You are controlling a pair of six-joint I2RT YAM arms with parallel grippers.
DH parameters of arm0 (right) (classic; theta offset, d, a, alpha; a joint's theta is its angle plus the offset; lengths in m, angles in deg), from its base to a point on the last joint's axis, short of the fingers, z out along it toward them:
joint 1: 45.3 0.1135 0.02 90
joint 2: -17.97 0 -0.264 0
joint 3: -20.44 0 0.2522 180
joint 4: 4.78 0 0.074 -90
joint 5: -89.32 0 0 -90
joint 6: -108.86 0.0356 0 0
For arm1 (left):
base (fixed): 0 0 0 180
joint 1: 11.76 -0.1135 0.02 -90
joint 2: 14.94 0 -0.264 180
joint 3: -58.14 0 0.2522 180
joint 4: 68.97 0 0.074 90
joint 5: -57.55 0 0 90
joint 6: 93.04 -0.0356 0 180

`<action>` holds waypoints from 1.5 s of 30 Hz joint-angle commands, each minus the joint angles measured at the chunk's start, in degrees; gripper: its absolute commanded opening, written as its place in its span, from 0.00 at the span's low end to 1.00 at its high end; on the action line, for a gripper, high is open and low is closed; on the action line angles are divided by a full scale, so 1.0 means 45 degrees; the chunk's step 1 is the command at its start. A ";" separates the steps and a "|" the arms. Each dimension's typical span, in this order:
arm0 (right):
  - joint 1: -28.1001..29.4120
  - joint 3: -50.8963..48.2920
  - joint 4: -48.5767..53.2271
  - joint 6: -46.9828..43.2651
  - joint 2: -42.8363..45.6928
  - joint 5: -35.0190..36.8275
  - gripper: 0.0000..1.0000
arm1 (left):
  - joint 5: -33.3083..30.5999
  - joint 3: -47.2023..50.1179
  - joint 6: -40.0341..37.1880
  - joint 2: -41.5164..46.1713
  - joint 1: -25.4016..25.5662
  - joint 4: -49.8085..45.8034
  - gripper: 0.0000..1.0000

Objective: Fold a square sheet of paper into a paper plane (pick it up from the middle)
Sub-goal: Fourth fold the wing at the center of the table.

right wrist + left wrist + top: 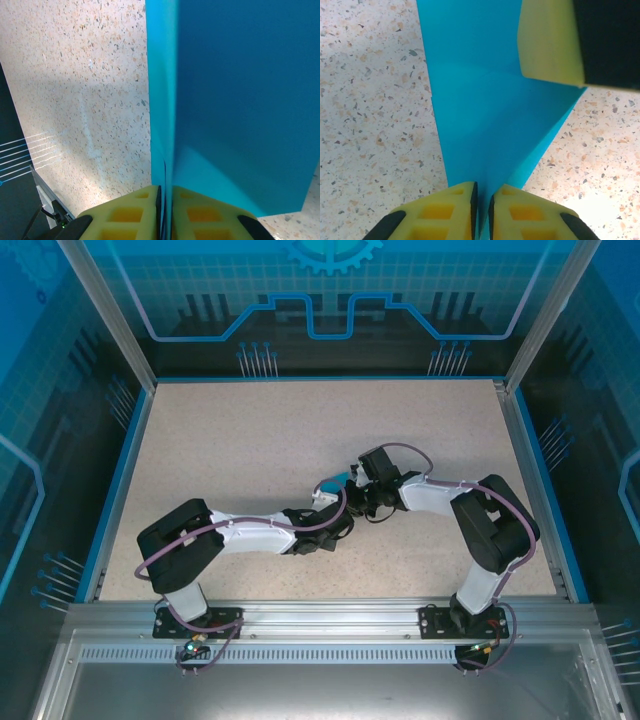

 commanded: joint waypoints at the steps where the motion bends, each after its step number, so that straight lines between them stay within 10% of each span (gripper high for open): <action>1: -0.0175 0.0246 0.0058 0.0087 0.0061 -0.0335 0.14 | -0.0321 0.0247 0.0137 0.0081 -0.0053 -0.0038 0.13; 23: -0.1222 -0.1295 0.0834 -0.0813 0.3270 0.0269 0.41 | 0.5760 0.2920 -0.0400 0.2256 -0.2573 0.4401 0.06; 45: 0.0336 -0.0317 -0.1642 -0.0848 0.0522 -0.1457 0.16 | 0.9897 0.4473 0.0630 0.1390 -0.4954 0.7633 0.06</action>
